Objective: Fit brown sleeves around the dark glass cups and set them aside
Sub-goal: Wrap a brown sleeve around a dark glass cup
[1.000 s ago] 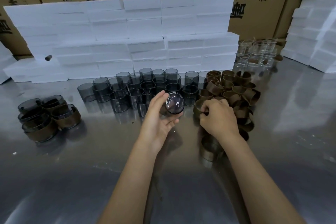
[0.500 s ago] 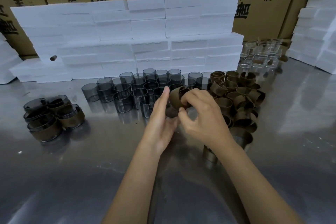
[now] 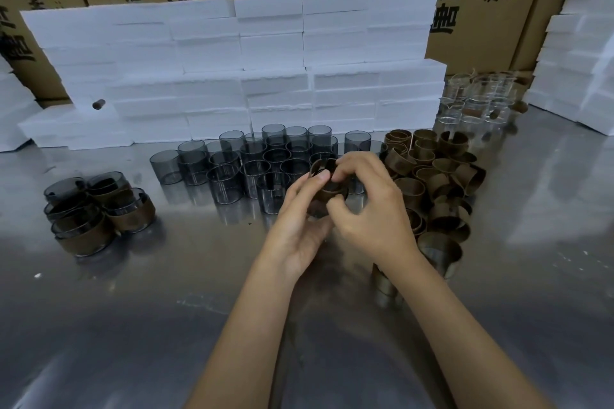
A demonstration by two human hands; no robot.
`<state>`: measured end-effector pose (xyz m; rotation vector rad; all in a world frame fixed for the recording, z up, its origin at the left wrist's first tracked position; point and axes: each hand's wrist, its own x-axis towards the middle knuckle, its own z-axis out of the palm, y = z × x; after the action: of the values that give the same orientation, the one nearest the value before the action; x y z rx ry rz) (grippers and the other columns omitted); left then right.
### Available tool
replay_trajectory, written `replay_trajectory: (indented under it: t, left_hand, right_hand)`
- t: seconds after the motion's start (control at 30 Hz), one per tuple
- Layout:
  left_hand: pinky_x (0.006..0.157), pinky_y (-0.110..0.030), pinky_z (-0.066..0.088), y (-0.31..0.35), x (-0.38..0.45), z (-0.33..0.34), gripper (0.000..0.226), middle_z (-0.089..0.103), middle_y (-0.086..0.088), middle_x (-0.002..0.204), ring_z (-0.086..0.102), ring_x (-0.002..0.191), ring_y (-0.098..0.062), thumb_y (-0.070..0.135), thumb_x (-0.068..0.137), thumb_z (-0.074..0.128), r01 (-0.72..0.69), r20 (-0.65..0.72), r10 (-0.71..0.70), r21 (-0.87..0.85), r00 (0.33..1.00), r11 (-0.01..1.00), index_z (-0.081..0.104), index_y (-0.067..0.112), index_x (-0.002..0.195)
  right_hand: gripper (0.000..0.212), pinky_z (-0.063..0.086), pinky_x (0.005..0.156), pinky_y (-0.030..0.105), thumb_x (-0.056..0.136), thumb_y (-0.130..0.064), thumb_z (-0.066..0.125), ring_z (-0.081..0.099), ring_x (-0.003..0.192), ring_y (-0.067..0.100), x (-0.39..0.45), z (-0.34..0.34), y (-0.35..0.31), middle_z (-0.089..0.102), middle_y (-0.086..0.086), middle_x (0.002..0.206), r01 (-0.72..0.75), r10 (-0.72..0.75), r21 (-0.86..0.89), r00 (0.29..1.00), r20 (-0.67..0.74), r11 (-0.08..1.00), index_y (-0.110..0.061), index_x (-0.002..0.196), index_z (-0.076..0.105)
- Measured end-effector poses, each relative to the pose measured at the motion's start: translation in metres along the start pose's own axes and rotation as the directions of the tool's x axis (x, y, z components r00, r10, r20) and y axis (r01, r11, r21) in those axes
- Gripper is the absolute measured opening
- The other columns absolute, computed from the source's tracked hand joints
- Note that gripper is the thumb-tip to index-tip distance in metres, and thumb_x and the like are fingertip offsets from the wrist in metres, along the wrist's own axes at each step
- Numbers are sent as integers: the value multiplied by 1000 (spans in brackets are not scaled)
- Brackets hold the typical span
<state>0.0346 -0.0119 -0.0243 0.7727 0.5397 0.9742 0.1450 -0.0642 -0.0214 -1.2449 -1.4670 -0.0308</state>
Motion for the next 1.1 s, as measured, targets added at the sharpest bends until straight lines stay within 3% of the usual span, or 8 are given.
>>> replay_trajectory:
  t: [0.07, 0.17, 0.3, 0.5, 0.7, 0.77, 0.93, 1.1]
  left_hand:
    - [102, -47, 54, 0, 1, 0, 69, 60, -25, 132, 60, 127, -30, 19, 91, 72, -4, 2, 4, 0, 1000, 1000, 42, -1, 150]
    - [98, -48, 55, -1, 2, 1, 68, 58, -25, 139, 62, 127, -32, 15, 91, 72, -5, 33, 5, -9, 999, 1000, 42, 0, 150]
    - [91, -42, 59, -3, 0, 3, 66, 63, -21, 135, 68, 119, -29, 11, 89, 75, -25, 148, 26, -10, 989, 1000, 46, 3, 148]
    - [86, -38, 59, -3, 0, 0, 69, 68, -17, 123, 72, 107, -26, 5, 86, 72, -35, 210, 45, -48, 977, 998, 45, 6, 149]
    - [86, -42, 58, -3, 1, -1, 84, 67, -17, 113, 69, 109, -30, 17, 78, 81, -56, 183, 67, -63, 981, 996, 42, 4, 150]
    - [85, -41, 58, -4, 2, 0, 83, 70, -14, 108, 70, 105, -27, 21, 79, 81, -69, 154, 77, -55, 985, 996, 42, 4, 150]
    - [80, -38, 60, -7, 5, -2, 66, 74, -13, 114, 75, 102, -24, 24, 78, 84, -111, 75, 109, 31, 991, 993, 58, 13, 137]
    - [76, -32, 60, -11, 4, 0, 67, 78, -7, 104, 76, 98, -22, 29, 69, 87, -142, 100, 131, 106, 986, 984, 61, 22, 130]
  right_hand:
    - [22, 42, 92, 14, 79, -8, 63, 56, 111, 6, 2, 0, -2, 56, -5, 113, -71, 80, 118, 994, -75, 990, -16, 100, 60]
    - [26, 47, 99, 23, 95, -26, 68, 58, 120, 6, 4, 0, -1, 58, -9, 126, -341, 368, 324, 929, -25, 882, -23, 120, 59]
    - [38, 51, 75, 12, 95, -56, 60, 68, 100, -3, 6, -1, 2, 73, -12, 107, -574, 573, 454, 805, 157, 682, -28, 120, 64]
    - [46, 52, 104, 43, 97, -62, 54, 72, 107, 12, 4, 1, 5, 77, 0, 110, -571, 521, 466, 817, 246, 676, -22, 114, 72]
    - [32, 49, 78, 6, 92, -55, 56, 67, 96, -10, 4, 2, 1, 76, -18, 98, -502, 458, 422, 864, 208, 755, -32, 107, 72]
    - [30, 46, 82, 4, 87, -56, 55, 64, 102, -14, 5, 1, 0, 73, -21, 104, -488, 439, 400, 873, 214, 776, -39, 109, 68]
    - [46, 48, 110, 40, 97, -63, 51, 65, 118, 7, 3, 3, 4, 72, -6, 121, -583, 485, 418, 812, 324, 697, -31, 125, 69]
    - [50, 49, 108, 42, 94, -73, 45, 67, 114, 7, 2, 6, 4, 74, -6, 116, -594, 538, 412, 803, 255, 691, -35, 115, 69]
